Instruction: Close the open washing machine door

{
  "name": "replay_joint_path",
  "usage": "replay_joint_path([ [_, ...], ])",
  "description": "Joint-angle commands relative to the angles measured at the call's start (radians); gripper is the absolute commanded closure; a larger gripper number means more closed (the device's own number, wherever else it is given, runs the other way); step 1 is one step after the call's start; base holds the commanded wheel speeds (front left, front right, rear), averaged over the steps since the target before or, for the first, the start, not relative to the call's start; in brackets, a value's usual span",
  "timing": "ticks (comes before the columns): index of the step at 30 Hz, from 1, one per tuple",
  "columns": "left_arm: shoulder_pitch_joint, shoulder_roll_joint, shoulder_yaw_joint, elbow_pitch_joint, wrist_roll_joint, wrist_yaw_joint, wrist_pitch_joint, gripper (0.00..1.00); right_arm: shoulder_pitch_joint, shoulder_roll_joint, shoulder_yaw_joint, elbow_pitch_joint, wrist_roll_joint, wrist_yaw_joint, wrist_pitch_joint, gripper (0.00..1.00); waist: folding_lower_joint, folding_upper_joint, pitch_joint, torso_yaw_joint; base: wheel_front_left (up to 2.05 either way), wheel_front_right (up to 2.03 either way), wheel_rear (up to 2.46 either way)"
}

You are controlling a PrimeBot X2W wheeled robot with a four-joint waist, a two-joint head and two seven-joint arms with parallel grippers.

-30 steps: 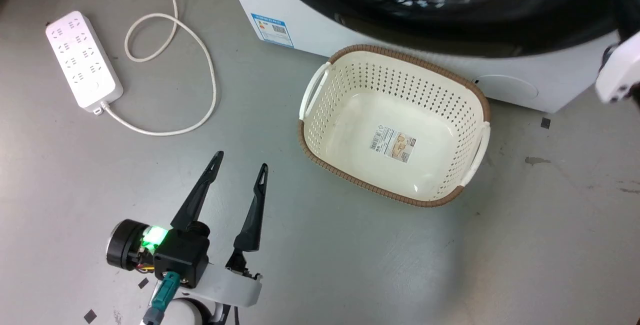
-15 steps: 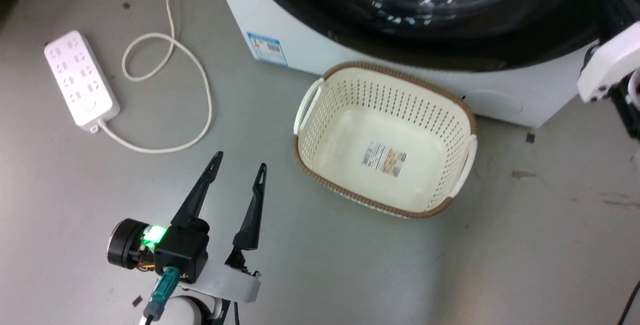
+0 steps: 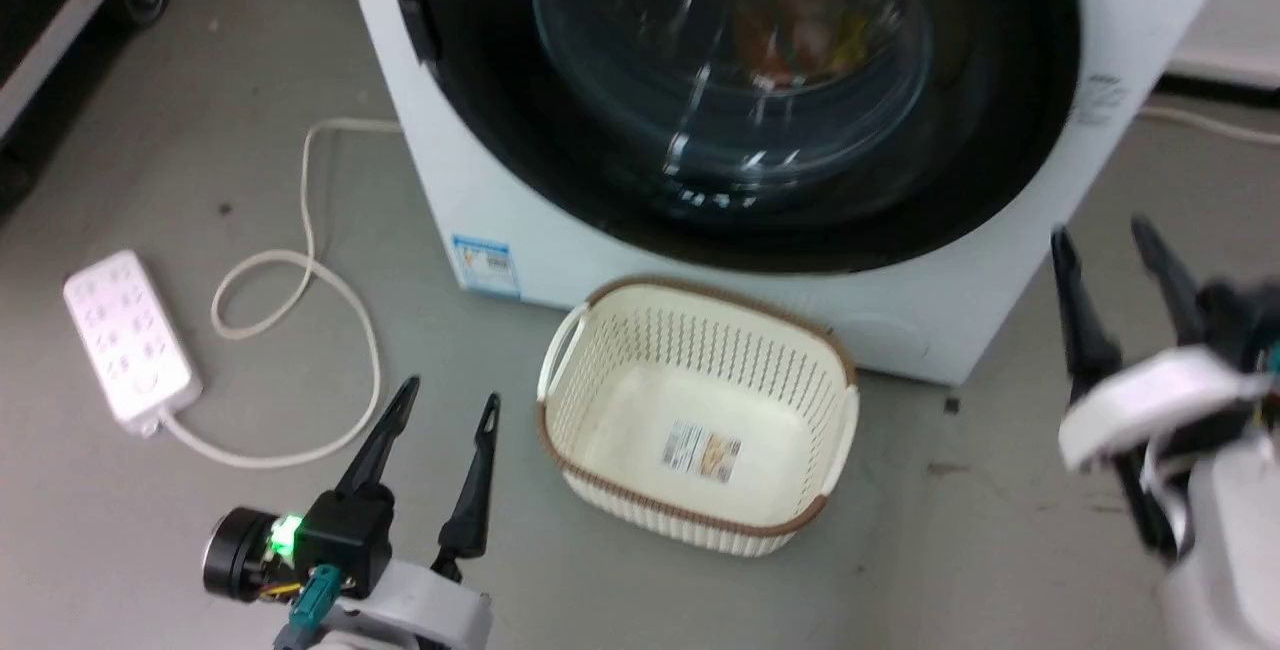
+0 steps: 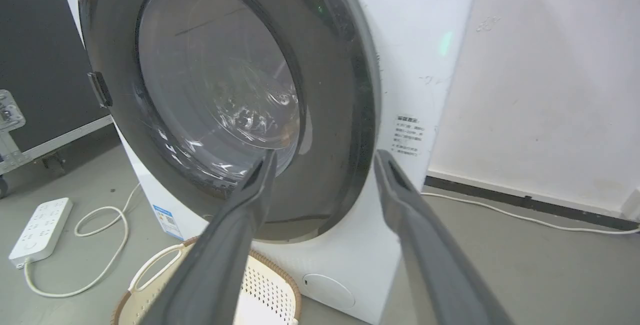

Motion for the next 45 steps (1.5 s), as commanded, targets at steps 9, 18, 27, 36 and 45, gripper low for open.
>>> replay_joint_path([
  [9, 0.054, 0.01, 0.001, 0.08, -0.02, -0.008, -0.005, 0.0, 0.358, 0.131, -0.107, -0.307, -0.1, -0.001, 0.005, 0.0, 0.0003, -0.0001, -0.123, -0.086, 0.0, 0.0, 0.0],
  [18, 0.065, 0.006, 0.005, 0.096, -0.02, 0.017, -0.005, 0.0, 0.527, 0.147, -0.078, -0.392, -0.082, -0.001, -0.006, 0.0, 0.0003, -0.0001, -0.132, -0.103, 0.0, 0.0, 0.0],
  [27, 0.075, 0.002, 0.016, 0.09, -0.025, 0.038, -0.005, 0.0, 0.559, 0.148, -0.041, -0.4, -0.079, -0.001, -0.012, 0.0, 0.0003, -0.0001, -0.135, -0.105, 0.0, 0.0, 0.0],
  [36, 0.063, -0.001, 0.015, 0.09, -0.035, 0.034, 0.002, 1.0, 0.543, 0.144, -0.029, -0.393, -0.084, 0.0, -0.005, 1.0, 0.0003, -0.0001, -0.136, -0.106, 0.0, 0.0, 0.0],
  [45, 0.064, -0.008, 0.026, 0.078, -0.027, 0.036, 0.02, 1.0, 0.537, 0.144, -0.024, -0.398, -0.088, 0.0, 0.011, 1.0, 0.0003, -0.0001, -0.135, -0.108, 0.0, 0.0, 0.0],
])
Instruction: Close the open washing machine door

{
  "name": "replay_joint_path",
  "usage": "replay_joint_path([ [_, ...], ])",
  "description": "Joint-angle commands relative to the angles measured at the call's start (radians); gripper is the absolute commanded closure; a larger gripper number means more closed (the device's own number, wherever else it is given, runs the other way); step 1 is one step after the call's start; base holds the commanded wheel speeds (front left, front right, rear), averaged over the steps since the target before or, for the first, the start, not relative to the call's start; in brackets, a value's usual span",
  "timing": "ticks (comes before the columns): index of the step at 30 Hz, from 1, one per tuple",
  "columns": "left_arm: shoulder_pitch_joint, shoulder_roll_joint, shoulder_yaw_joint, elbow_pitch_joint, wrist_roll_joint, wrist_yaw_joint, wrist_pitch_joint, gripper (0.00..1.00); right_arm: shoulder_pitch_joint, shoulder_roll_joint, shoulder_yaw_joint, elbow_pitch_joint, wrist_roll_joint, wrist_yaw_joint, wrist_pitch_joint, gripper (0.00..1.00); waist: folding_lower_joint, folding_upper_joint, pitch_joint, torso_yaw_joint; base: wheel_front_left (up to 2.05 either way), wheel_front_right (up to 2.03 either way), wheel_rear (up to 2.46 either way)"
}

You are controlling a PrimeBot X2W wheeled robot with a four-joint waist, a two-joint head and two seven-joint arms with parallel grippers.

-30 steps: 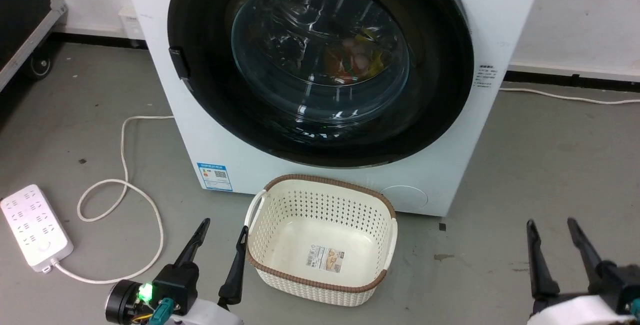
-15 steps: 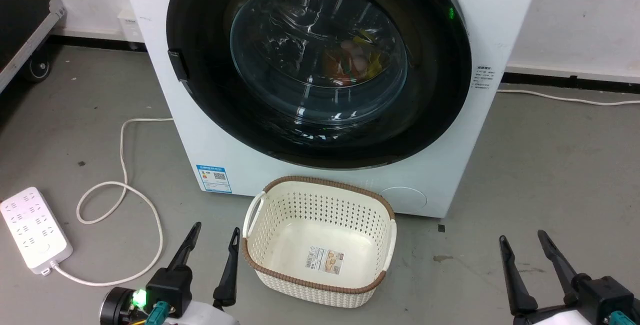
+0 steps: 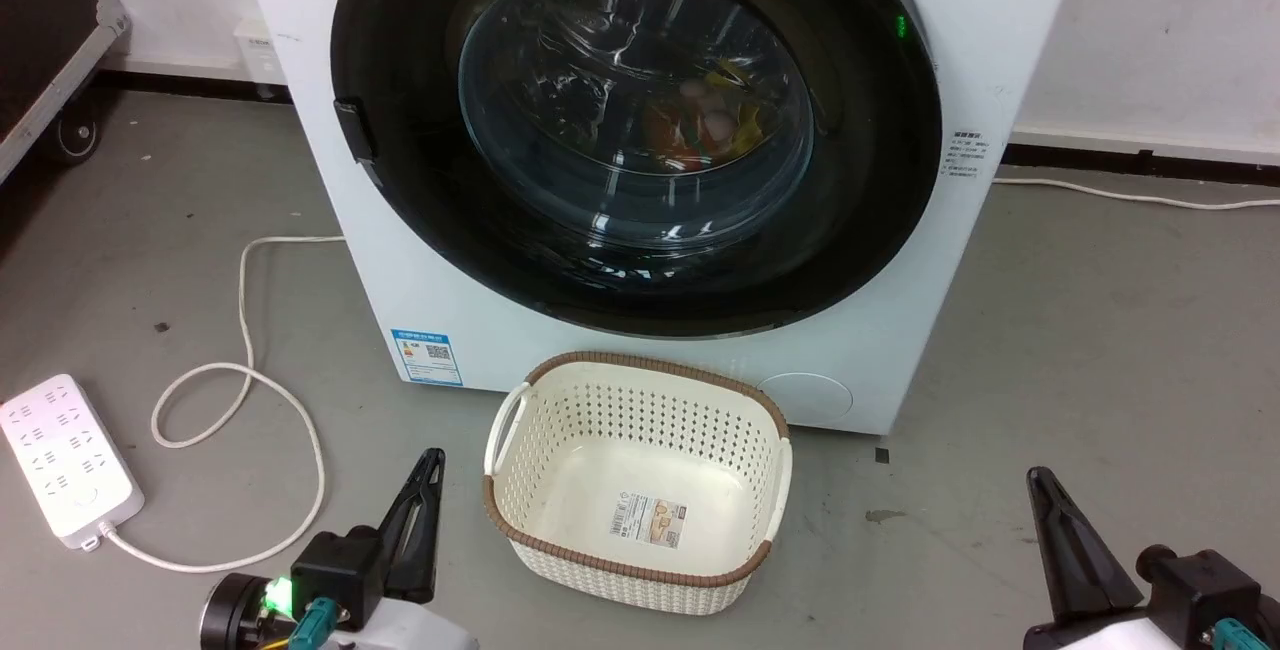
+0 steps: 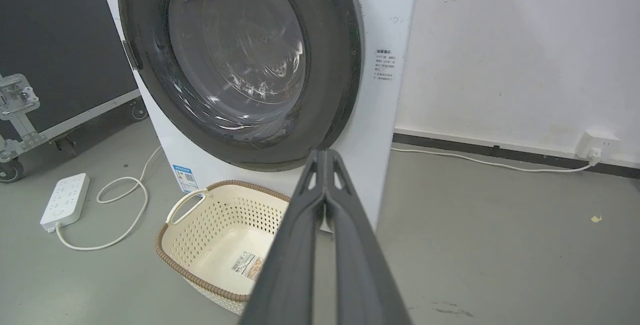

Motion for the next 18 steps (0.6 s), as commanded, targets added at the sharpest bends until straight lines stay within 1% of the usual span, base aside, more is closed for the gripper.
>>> replay_joint_path([
  [1, 0.002, -0.004, 0.007, -0.008, 0.007, 0.001, 0.006, 1.0, -0.006, 0.0, 0.003, -0.007, -0.004, 0.0, 0.006, 1.0, 0.0, 0.0, 0.0, 0.0, 0.0, 0.0, 0.0],
  [18, 0.004, -0.017, 0.027, -0.032, 0.022, 0.004, 0.041, 1.0, -0.017, 0.001, 0.014, -0.017, -0.011, 0.0, 0.036, 1.0, 0.0, 0.0, 0.004, -0.005, 0.0, 0.0, 0.0],
])
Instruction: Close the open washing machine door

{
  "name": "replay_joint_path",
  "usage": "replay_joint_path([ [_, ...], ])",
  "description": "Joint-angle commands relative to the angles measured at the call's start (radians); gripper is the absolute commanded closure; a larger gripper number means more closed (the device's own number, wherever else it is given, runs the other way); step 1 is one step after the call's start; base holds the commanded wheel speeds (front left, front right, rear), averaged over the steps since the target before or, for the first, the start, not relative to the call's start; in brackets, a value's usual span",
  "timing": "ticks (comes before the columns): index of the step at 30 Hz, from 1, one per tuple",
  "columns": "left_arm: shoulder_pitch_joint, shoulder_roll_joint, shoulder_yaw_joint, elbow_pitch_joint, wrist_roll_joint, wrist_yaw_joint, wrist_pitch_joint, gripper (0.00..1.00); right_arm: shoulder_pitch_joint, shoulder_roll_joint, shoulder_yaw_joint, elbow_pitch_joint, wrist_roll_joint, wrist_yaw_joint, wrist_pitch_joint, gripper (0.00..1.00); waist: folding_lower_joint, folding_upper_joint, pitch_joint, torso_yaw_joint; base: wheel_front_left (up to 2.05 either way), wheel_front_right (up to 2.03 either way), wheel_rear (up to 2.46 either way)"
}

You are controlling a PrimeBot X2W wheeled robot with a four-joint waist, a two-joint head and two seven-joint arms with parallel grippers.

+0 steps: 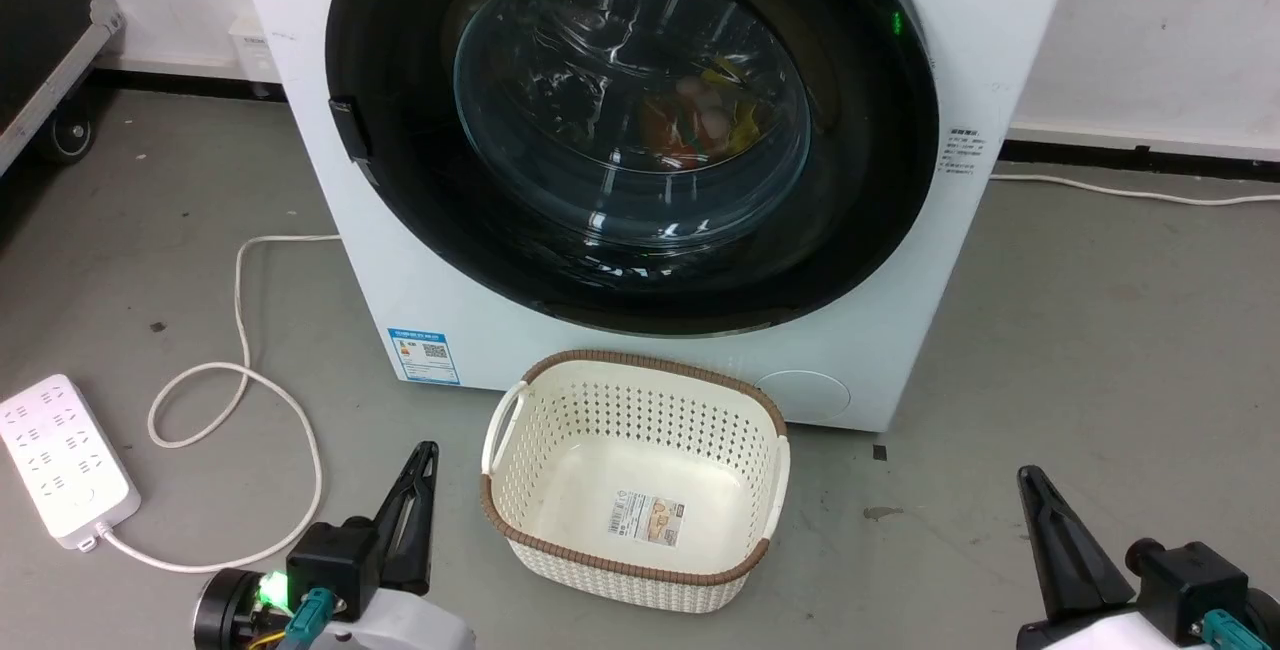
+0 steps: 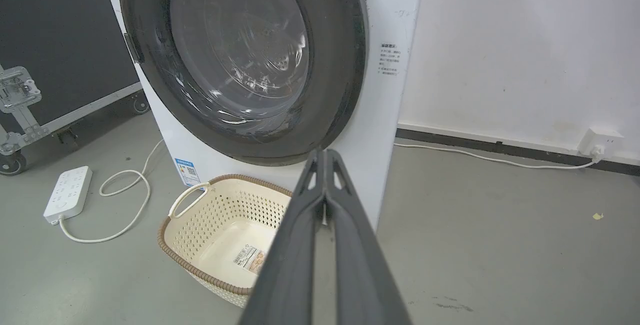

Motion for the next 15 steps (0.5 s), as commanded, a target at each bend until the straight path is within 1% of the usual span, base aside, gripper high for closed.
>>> replay_joint_path([
  [1, 0.004, -0.007, 0.005, -0.009, 0.007, 0.003, 0.005, 1.0, -0.014, 0.001, 0.002, -0.008, -0.008, 0.0, 0.006, 1.0, 0.0, 0.0, 0.0, 0.0, 0.0, 0.0, 0.0],
  [15, 0.006, -0.017, 0.021, -0.028, 0.019, 0.006, 0.034, 1.0, -0.023, 0.001, 0.011, -0.016, -0.014, 0.0, 0.03, 1.0, 0.0, 0.0, 0.003, -0.004, 0.0, 0.0, 0.0],
])
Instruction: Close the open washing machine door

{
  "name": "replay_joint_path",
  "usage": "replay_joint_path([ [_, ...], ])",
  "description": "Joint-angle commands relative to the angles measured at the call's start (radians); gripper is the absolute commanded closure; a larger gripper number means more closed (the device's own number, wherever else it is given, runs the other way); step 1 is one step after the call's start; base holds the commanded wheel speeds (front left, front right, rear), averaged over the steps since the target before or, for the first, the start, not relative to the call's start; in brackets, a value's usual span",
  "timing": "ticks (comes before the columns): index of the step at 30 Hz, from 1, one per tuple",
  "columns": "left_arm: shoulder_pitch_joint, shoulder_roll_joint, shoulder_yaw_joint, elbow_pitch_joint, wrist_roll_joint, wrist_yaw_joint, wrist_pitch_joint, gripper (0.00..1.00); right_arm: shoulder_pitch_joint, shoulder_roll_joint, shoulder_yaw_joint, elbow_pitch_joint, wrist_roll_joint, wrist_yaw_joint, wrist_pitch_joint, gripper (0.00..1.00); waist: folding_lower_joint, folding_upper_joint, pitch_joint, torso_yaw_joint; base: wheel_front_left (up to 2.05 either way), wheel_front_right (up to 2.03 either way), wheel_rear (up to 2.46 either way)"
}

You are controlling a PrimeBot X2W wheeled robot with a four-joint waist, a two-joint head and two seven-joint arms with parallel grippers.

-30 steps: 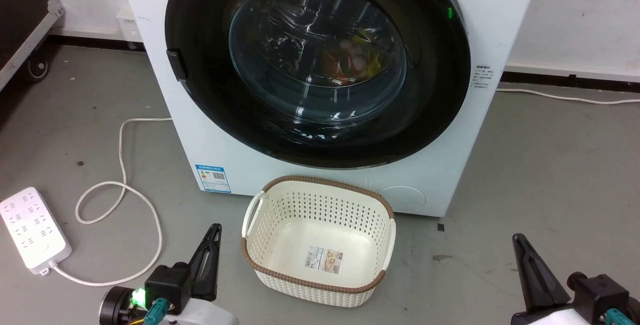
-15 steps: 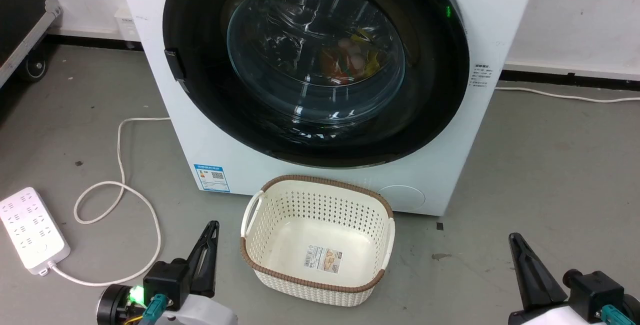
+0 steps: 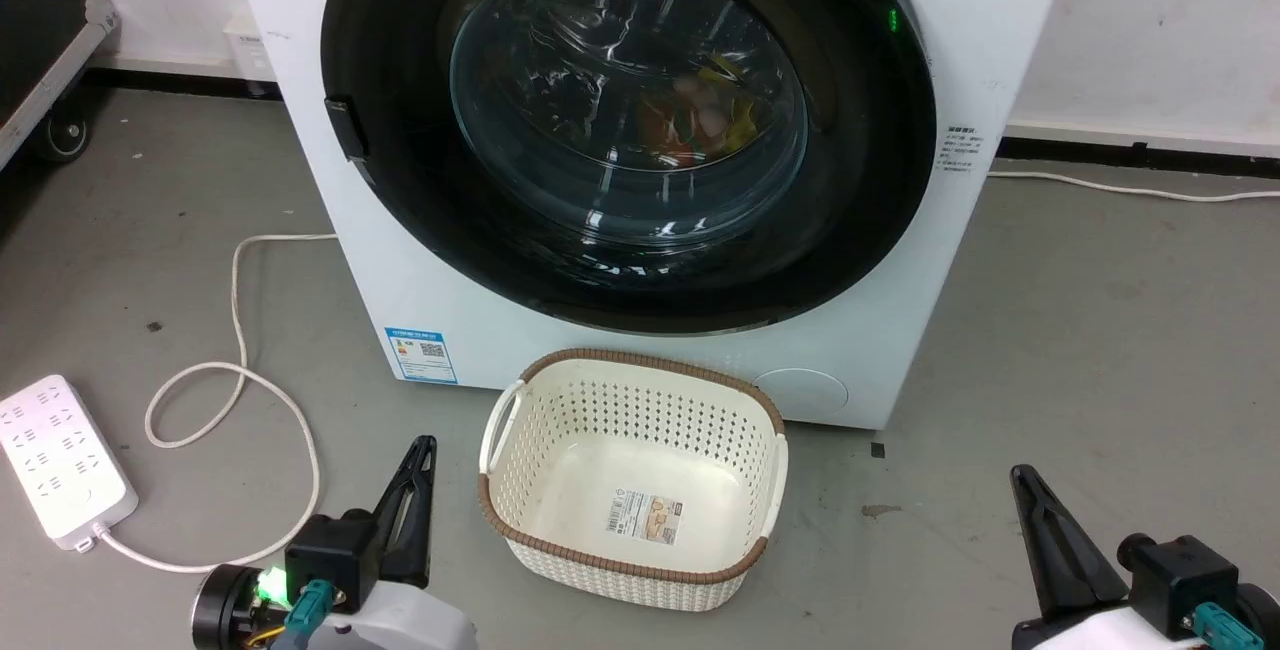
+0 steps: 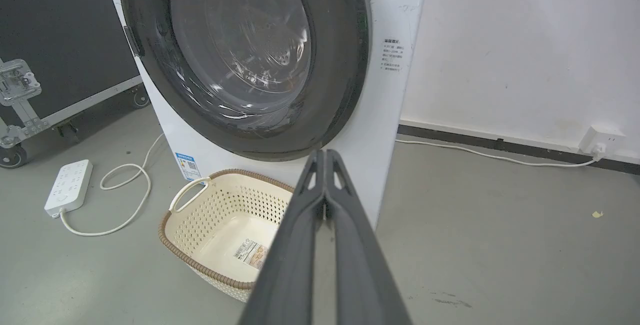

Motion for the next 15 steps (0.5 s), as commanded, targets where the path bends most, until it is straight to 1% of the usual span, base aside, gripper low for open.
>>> replay_joint_path([
  [1, 0.006, -0.003, 0.007, -0.007, 0.01, 0.006, 0.008, 1.0, -0.02, 0.001, 0.003, -0.009, -0.007, 0.0, 0.006, 1.0, 0.0, -0.0001, 0.0, 0.0, 0.0, 0.0, 0.0],
  [15, 0.008, -0.013, 0.023, -0.027, 0.022, 0.008, 0.037, 1.0, -0.029, 0.002, 0.012, -0.018, -0.014, 0.0, 0.031, 1.0, 0.0, -0.0001, 0.003, -0.004, 0.0, 0.0, 0.0],
])
